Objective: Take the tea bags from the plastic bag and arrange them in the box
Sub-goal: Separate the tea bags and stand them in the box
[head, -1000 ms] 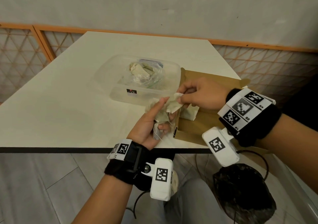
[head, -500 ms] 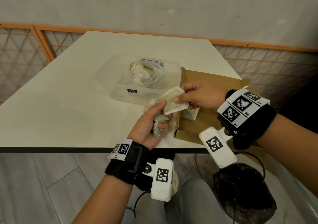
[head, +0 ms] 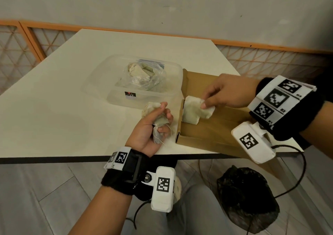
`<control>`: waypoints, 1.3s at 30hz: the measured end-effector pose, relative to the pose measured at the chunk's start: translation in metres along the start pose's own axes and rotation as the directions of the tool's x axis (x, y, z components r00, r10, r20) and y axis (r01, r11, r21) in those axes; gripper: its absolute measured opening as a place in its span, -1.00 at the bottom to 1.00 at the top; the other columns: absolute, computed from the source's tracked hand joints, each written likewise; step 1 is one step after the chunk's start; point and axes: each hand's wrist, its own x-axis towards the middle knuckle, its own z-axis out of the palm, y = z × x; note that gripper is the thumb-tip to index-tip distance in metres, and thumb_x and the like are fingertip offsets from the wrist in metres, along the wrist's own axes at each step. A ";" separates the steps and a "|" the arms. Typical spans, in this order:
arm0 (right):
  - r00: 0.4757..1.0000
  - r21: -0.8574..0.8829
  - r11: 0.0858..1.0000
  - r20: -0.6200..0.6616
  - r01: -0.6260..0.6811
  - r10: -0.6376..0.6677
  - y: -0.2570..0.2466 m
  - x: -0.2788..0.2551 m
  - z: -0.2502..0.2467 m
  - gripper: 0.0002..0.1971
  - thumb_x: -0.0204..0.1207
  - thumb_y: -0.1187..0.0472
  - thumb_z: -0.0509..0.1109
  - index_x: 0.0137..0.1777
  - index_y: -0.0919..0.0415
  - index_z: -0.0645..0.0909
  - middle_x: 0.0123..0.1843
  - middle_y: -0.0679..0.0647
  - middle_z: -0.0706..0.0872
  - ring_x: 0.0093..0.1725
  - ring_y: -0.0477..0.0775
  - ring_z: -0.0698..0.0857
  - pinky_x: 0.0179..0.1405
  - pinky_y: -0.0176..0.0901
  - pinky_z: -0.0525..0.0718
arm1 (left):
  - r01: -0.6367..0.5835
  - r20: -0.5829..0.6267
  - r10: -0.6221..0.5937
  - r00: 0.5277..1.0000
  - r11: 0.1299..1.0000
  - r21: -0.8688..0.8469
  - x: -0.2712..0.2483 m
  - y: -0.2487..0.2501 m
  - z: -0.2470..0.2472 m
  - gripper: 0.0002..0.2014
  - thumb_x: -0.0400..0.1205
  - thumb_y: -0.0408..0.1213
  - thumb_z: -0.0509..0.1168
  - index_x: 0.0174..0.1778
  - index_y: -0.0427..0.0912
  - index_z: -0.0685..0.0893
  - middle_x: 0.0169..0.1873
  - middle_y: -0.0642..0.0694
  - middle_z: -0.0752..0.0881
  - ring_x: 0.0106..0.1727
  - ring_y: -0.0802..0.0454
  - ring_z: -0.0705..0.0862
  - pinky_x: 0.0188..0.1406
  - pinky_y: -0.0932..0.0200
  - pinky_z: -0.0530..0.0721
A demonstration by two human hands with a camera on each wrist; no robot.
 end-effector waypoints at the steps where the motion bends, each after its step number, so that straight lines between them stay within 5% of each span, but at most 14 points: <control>1: 0.998 -0.034 0.999 0.067 -0.004 0.006 -0.002 0.000 0.006 -0.87 0.44 0.08 0.46 -0.07 0.06 0.76 -0.16 -0.02 0.76 -0.22 -0.13 0.58 -0.13 -0.30 0.48 | -0.001 0.003 0.001 1.000 1.000 0.000 0.000 0.000 0.000 -0.92 0.51 -0.28 0.30 -0.11 -0.12 0.61 -0.34 -0.06 0.58 -0.33 0.18 0.57 -0.75 0.45 0.34; 4: 0.986 0.022 0.999 0.166 -0.026 0.022 -0.004 0.005 0.025 -0.90 0.44 0.11 0.48 -0.09 0.07 0.75 -0.20 0.00 0.74 -0.31 -0.17 0.55 -0.21 -0.38 0.46 | 0.003 0.008 -0.003 1.000 1.000 0.001 -0.001 0.001 0.000 -0.93 0.51 -0.29 0.30 -0.12 -0.13 0.60 -0.34 -0.05 0.57 -0.32 0.18 0.56 -0.75 0.45 0.34; 7: 0.991 0.076 0.995 0.123 -0.061 0.052 -0.001 0.019 0.034 -0.98 0.43 0.18 0.49 -0.17 0.08 0.74 -0.14 0.15 0.78 -0.30 -0.10 0.59 -0.11 -0.28 0.55 | 0.010 0.010 -0.011 1.000 1.000 0.004 -0.001 0.002 0.000 -0.93 0.51 -0.29 0.30 -0.11 -0.13 0.60 -0.33 -0.05 0.56 -0.33 0.19 0.56 -0.75 0.45 0.34; 13: 0.986 0.263 0.951 0.020 -0.163 0.163 0.007 0.038 0.032 -0.92 0.44 0.37 0.46 -0.09 0.33 0.73 -0.51 0.00 0.69 -0.55 -0.15 0.62 -0.50 -0.40 0.58 | 0.014 0.017 -0.014 1.000 1.000 -0.006 0.000 0.001 -0.001 -0.93 0.52 -0.30 0.30 -0.11 -0.13 0.61 -0.32 -0.05 0.57 -0.36 0.19 0.59 -0.74 0.44 0.36; 16: 0.986 0.270 0.949 0.005 -0.163 0.168 0.008 0.040 0.031 -0.91 0.46 0.34 0.45 -0.07 0.33 0.72 -0.41 0.05 0.72 -0.53 -0.17 0.66 -0.49 -0.41 0.63 | 0.017 0.020 -0.016 1.000 1.000 -0.007 0.000 0.001 -0.001 -0.94 0.52 -0.30 0.30 -0.12 -0.13 0.62 -0.31 -0.05 0.56 -0.36 0.19 0.60 -0.74 0.44 0.37; 19: 0.990 0.053 0.991 -0.054 -0.126 0.129 0.008 0.037 0.023 -0.88 0.47 0.16 0.45 -0.06 0.16 0.73 -0.21 0.00 0.74 -0.22 -0.06 0.65 -0.19 -0.27 0.60 | 0.017 0.017 -0.016 1.000 1.000 -0.008 -0.001 0.001 -0.001 -0.94 0.52 -0.29 0.30 -0.12 -0.13 0.62 -0.30 -0.05 0.57 -0.35 0.18 0.60 -0.74 0.44 0.36; 23: 0.949 0.005 0.999 -0.313 -0.034 0.034 0.004 0.012 0.017 -0.94 0.47 0.17 0.44 -0.09 0.11 0.68 -0.25 -0.10 0.62 -0.21 -0.12 0.56 -0.32 -0.42 0.41 | 0.022 0.012 -0.021 1.000 0.999 -0.026 -0.001 0.002 -0.002 -0.87 0.49 -0.21 0.32 -0.09 -0.13 0.60 -0.33 -0.06 0.60 -0.33 0.16 0.59 -0.71 0.44 0.39; 27: 1.000 0.070 0.998 0.010 0.006 -0.006 0.007 -0.005 0.049 -0.87 0.49 0.18 0.42 0.02 0.03 0.69 -0.16 -0.10 0.73 -0.12 -0.14 0.64 -0.12 -0.36 0.55 | 0.054 -0.005 -0.055 0.998 0.993 -0.109 0.000 0.003 -0.003 -0.72 0.49 -0.06 0.32 -0.01 -0.16 0.59 -0.26 -0.09 0.60 -0.26 0.11 0.62 -0.66 0.41 0.48; 30: 1.000 0.044 0.999 0.017 0.005 -0.006 0.011 -0.001 0.064 -0.78 0.50 0.19 0.39 0.12 0.01 0.68 -0.10 -0.10 0.76 -0.04 -0.11 0.67 0.08 -0.23 0.61 | 0.054 -0.026 -0.060 0.998 0.980 -0.191 -0.001 0.004 -0.004 -0.72 0.52 -0.08 0.29 0.00 -0.21 0.60 -0.20 -0.14 0.62 -0.17 0.01 0.65 -0.61 0.35 0.58; 35: 0.970 0.185 0.971 -0.218 0.153 -0.111 -0.015 -0.009 0.048 -0.88 0.50 0.19 0.40 0.00 0.01 0.67 -0.10 -0.04 0.69 -0.09 -0.08 0.62 -0.02 -0.27 0.57 | 0.093 -0.003 -0.096 0.995 0.975 -0.203 -0.001 0.007 -0.007 -0.54 0.53 0.15 0.25 0.02 -0.23 0.61 -0.17 -0.16 0.65 -0.17 -0.04 0.68 -0.64 0.31 0.58; 39: 0.958 0.131 0.963 -0.202 0.234 -0.206 -0.044 -0.005 0.044 -0.85 0.51 0.20 0.40 0.06 0.02 0.64 -0.22 -0.18 0.66 -0.32 -0.31 0.58 -0.34 -0.64 0.44 | 0.172 0.126 -0.158 0.979 0.980 -0.104 -0.001 0.006 -0.006 -0.37 0.55 0.32 0.10 -0.06 -0.24 0.69 -0.27 -0.09 0.57 -0.41 0.09 0.59 -0.76 0.39 0.38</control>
